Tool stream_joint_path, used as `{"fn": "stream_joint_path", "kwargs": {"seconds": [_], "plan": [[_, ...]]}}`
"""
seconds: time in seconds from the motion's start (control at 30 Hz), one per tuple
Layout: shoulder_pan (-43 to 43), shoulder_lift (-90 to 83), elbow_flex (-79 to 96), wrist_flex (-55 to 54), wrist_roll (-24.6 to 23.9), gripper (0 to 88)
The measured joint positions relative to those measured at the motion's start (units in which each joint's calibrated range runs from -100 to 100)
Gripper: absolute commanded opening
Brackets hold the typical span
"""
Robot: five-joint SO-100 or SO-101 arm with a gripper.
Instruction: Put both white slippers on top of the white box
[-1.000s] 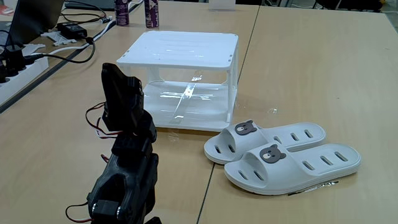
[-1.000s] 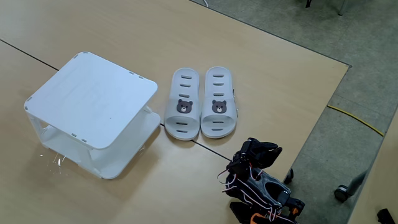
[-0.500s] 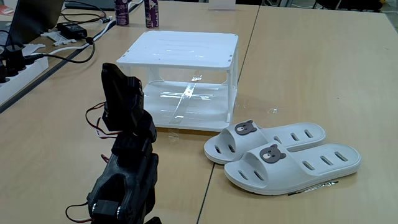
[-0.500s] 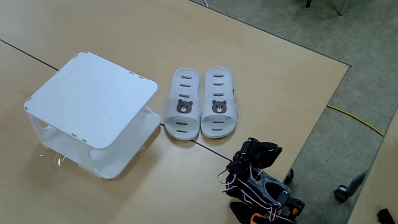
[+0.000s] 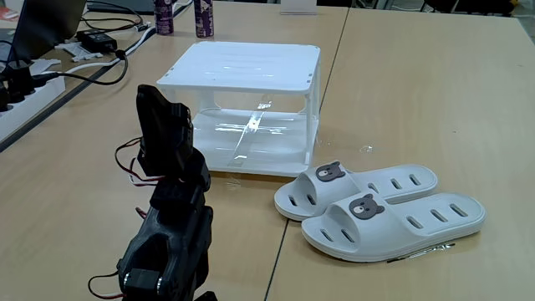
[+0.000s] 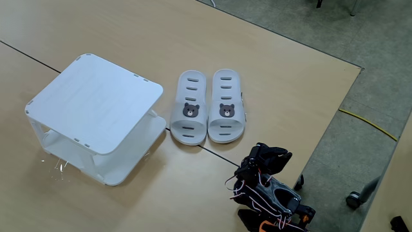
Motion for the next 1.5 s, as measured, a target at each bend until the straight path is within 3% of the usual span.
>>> {"fn": "stream_joint_path", "kwargs": {"seconds": [0.43,0.63,1.13,1.5], "plan": [[0.00,0.41,0.00,0.00,0.00,0.8],[0.00,8.41,0.36,0.00,0.00,0.8],[-0.07,80.16,-0.81,0.60,0.00,0.8],[0.30,109.61,-2.07,0.69,0.00,1.0]]}}
